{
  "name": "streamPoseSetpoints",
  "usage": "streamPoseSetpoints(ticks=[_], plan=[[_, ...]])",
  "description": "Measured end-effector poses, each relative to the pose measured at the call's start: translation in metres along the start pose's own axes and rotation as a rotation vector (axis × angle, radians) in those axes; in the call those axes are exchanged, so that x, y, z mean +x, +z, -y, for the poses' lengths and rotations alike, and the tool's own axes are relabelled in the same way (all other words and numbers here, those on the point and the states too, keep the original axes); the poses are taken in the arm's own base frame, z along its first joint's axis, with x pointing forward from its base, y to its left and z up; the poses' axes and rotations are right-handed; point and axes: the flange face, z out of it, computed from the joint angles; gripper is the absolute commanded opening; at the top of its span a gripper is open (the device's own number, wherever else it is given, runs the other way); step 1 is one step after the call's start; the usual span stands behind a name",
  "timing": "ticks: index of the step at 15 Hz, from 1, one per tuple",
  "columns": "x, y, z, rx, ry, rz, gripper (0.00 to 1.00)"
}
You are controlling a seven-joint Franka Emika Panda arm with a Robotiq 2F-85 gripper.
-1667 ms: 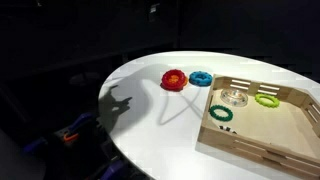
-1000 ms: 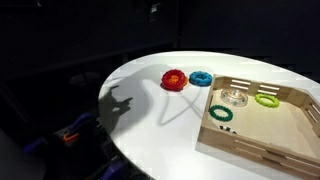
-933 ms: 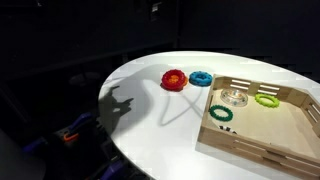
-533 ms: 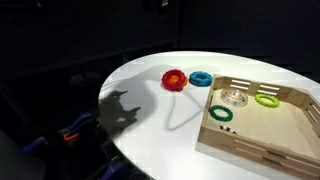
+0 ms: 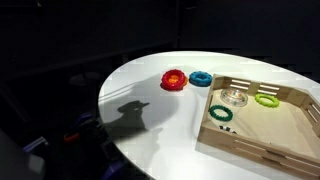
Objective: Remove the clear ring from the wooden tray and place it on the rings pile on the table
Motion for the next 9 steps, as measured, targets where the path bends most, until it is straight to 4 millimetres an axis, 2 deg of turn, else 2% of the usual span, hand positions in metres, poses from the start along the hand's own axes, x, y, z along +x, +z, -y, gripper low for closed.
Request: streamPoseSetpoints(ticks=[6, 9], plan=[[0.042, 0.020, -0.052, -0.010, 0.128, 0.044, 1.00], [0.060, 0.033, -0.072, 0.006, 0.181, 0.069, 1.00]])
